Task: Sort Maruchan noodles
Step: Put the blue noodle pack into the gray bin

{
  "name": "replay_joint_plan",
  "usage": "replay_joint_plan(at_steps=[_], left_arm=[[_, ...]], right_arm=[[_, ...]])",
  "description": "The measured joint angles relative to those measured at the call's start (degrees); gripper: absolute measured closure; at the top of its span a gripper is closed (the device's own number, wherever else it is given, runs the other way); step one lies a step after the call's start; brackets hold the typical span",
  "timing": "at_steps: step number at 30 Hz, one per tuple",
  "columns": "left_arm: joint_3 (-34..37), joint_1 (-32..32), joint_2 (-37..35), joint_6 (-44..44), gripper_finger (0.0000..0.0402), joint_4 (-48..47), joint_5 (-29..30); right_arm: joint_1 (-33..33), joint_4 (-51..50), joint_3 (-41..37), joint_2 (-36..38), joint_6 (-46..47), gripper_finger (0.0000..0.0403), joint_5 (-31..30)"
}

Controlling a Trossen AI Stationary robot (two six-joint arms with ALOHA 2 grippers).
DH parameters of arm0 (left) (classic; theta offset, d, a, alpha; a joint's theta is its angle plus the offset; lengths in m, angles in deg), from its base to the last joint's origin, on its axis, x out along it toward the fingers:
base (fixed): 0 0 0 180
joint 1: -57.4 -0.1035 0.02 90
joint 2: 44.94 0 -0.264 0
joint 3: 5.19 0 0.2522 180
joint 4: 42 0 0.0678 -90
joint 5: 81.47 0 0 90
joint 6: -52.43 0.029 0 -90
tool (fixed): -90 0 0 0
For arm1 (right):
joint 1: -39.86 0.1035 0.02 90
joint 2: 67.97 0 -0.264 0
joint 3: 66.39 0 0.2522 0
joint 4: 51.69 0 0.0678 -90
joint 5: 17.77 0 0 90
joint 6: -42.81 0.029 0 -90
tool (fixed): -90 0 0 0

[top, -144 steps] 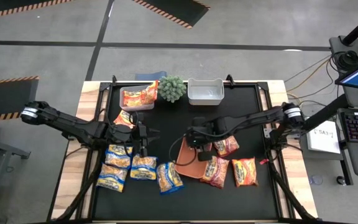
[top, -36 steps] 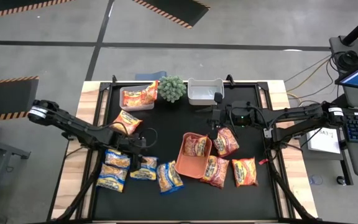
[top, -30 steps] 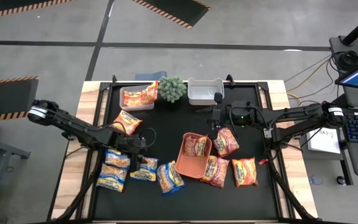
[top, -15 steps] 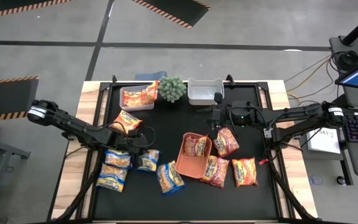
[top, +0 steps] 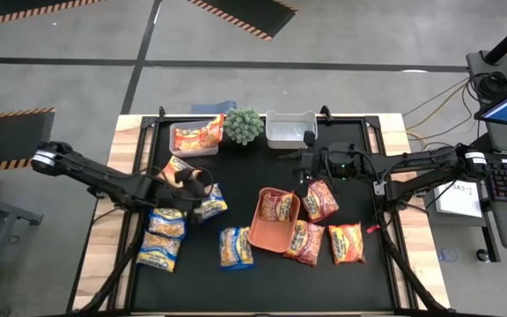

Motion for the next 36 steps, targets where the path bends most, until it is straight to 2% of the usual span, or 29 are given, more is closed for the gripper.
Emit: replay_joint_plan(at_steps=[4, 6, 11, 15, 19, 21, 24, 26, 31, 34, 36], left_arm=[[0.8, 0.1, -0.5, 0.0, 0.0401, -2.1, -15.6], [2.2, 0.1, -0.2, -2.8, 0.0401, -4.3, -17.3], [7.5, 0.1, 1.2, -6.4, 0.0401, -3.3, -13.4], [10.3, -0.2, 2.7, -6.7, 0.0401, 4.3, -4.8], [10.7, -0.9, 3.9, -7.1, 0.0401, 13.1, 6.6], [10.1, -1.1, 3.9, -6.5, 0.0401, 13.6, 9.1], [8.8, -1.0, 3.3, -4.1, 0.0401, 13.6, 8.7], [7.8, -1.0, 2.9, -1.9, 0.0401, 13.6, 6.0], [7.3, -1.0, 2.4, 4.1, 0.0401, 13.5, -9.0], [8.2, -1.0, 3.3, 3.3, 0.0401, 13.4, -8.4], [8.8, -1.0, 3.7, 2.7, 0.0401, 13.1, -6.7]], right_arm=[[0.0, 0.4, 0.1, 0.0, 4.1, 0.0322, 0.0], [0.0, 0.4, 0.5, 0.0, 6.9, 0.0327, -0.4], [0.0, 0.5, 1.7, -0.7, 12.6, 0.0341, -0.5], [0.0, 0.4, 2.4, -3.1, 14.1, 0.035, -0.5], [0.0, 0.3, 3.3, -7.1, 17.4, 0.0355, -0.5], [0.0, 0.3, 4.4, -9.7, 19.5, 0.0356, -0.5], [-0.4, -1.3, 7.9, -14.1, 24.9, 0.0355, -0.2], [-0.9, -5.6, 11.3, -17.0, 28.5, 0.0355, 0.0], [-2.1, -17.2, 21.4, -24.9, 33.7, 0.0355, 0.0], [-2.6, -21.8, 26.8, -29.3, 35.9, 0.0351, 0.8], [-3.1, -22.9, 30.0, -32.1, 37.2, 0.034, 4.1]])
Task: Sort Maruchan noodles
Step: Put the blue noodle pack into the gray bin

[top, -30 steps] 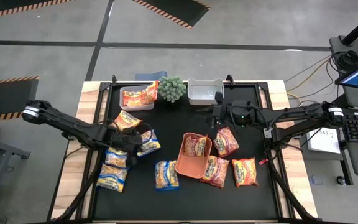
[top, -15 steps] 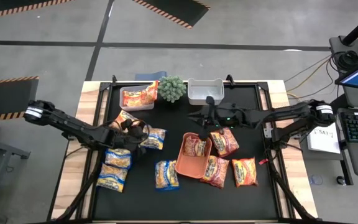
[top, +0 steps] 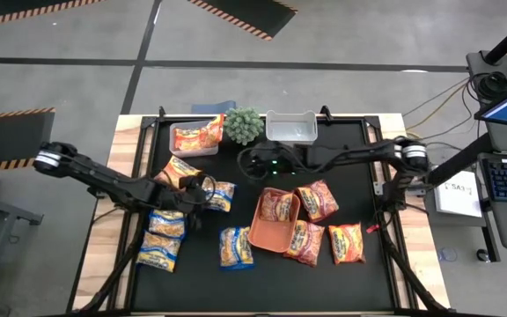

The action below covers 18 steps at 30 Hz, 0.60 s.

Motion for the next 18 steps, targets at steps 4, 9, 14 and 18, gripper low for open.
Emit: replay_joint_plan(at_steps=[4, 9, 14, 18], left_arm=[[0.4, 0.0, 1.2, -0.2, 0.0401, 0.4, 2.0], [0.7, 0.0, 3.8, -1.0, 0.0401, 1.6, 3.3], [1.6, -0.1, 7.0, -3.0, 0.0401, 2.8, 4.6], [2.1, -0.1, 9.4, -5.3, 0.0401, 4.4, 7.0]], right_arm=[[-0.6, -1.7, 5.0, -5.0, 1.2, 0.0298, 6.0], [-1.4, -4.3, 10.6, -10.3, 1.1, 0.0226, 10.0], [-2.8, -4.0, 13.8, -14.9, 2.7, 0.0156, 12.5], [-4.1, -3.6, 15.3, -17.8, 4.4, 0.0111, 14.3]])
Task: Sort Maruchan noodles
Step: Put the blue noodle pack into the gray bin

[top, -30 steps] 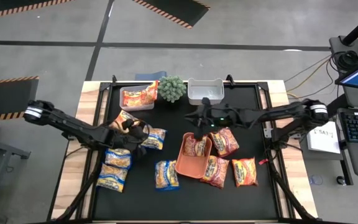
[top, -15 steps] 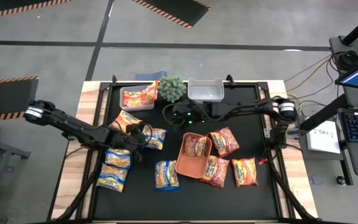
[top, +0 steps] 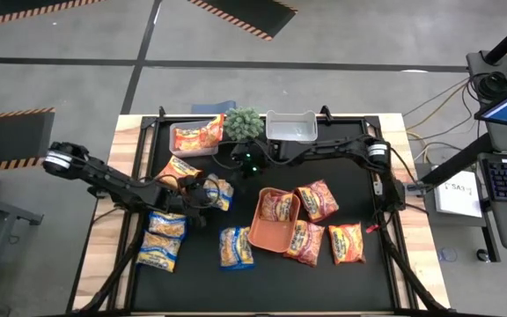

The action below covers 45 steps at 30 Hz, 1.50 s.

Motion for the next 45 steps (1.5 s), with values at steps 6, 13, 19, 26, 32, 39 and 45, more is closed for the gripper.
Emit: replay_joint_plan(at_steps=[6, 13, 19, 26, 32, 39, 45], left_arm=[[0.5, 0.0, 3.5, -1.3, 0.0401, 3.7, 1.3], [0.9, -0.1, 6.3, -1.5, 0.0401, 8.1, 1.9], [0.9, -0.1, 8.1, -1.5, 0.0402, 11.3, 2.9], [1.0, -0.1, 9.1, -1.4, 0.0402, 13.6, 4.0], [1.0, -0.1, 9.1, -1.4, 0.0402, 14.2, 4.7], [1.1, -0.1, 9.1, -1.4, 0.0402, 14.6, 4.9], [1.1, -0.1, 8.9, -1.4, 0.0402, 15.0, 4.9]], right_arm=[[-1.3, -0.2, 1.1, -3.6, 1.8, 0.0069, 2.6], [-1.9, 1.2, 2.2, -7.2, 4.1, 0.0059, 5.9], [-1.7, 6.0, 2.1, -9.9, 7.1, 0.0061, 11.4], [-1.8, 6.4, 2.1, -10.1, 7.7, 0.0077, 12.8], [-1.8, 6.8, 2.1, -10.2, 7.7, 0.0079, 12.9], [-1.7, 7.9, 2.1, -10.2, 7.7, 0.0154, 13.0], [-1.7, 8.0, 2.1, -10.2, 7.6, 0.0226, 13.1]])
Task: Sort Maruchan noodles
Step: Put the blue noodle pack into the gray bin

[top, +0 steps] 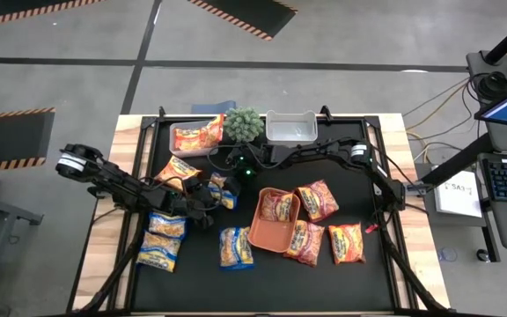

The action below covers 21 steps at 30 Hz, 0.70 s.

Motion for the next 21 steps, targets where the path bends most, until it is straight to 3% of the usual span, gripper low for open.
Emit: replay_joint_plan(at_steps=[9, 14, 21], left_arm=[[0.1, 0.3, -5.9, 2.1, 0.0402, -3.5, 0.1], [0.1, 0.6, -14.3, 3.4, 0.0402, -8.6, 0.4], [0.0, 1.1, -29.4, 12.7, 0.0402, -9.0, 0.4]], right_arm=[[0.1, -0.4, 0.0, 1.2, -1.5, 0.0278, 0.1], [0.1, -0.8, -0.1, 3.2, -2.7, 0.0276, -0.1], [0.1, -2.9, -0.1, 8.0, -6.3, 0.028, -0.5]])
